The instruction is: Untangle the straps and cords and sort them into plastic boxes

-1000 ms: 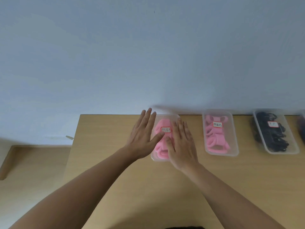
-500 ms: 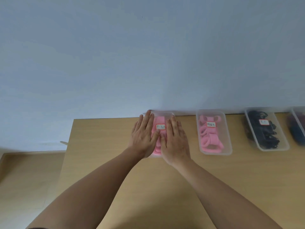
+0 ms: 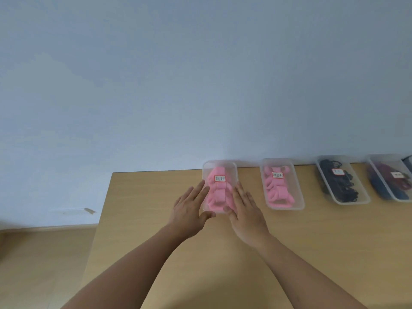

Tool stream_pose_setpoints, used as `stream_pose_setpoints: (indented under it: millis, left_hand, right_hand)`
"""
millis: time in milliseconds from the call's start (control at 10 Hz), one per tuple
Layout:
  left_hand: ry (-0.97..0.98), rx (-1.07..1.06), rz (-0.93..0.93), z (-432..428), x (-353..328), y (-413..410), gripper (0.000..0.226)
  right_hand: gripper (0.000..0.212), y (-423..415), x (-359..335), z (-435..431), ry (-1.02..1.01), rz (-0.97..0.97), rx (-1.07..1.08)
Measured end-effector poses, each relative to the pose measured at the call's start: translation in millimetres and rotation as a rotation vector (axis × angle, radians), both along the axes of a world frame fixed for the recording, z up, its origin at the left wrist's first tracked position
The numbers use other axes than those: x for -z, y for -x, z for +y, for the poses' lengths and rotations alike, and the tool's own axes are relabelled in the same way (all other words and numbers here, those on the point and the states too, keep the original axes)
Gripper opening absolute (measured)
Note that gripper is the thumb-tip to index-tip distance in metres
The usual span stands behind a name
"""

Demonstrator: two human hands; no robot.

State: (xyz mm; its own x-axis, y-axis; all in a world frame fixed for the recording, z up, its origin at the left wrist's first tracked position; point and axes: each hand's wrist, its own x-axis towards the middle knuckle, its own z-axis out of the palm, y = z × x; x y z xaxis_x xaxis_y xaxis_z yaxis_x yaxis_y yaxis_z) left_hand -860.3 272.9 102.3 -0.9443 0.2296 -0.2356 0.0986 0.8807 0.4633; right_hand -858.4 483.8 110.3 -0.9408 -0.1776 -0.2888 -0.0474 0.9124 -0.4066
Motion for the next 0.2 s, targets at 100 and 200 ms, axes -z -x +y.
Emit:
stream_pose_setpoints:
  millis: [100,200]
  left_hand:
    - [0.016,-0.036,-0.046,8,-14,4,0.083]
    - [0.048,-0.024,-0.027,12,-37,8,0.083]
  right_hand:
    - [0.069,9,-18,-2,-0.115,-0.012,-0.019]
    - [0.066,7,-40,-6,-0.173,0.096,-0.035]
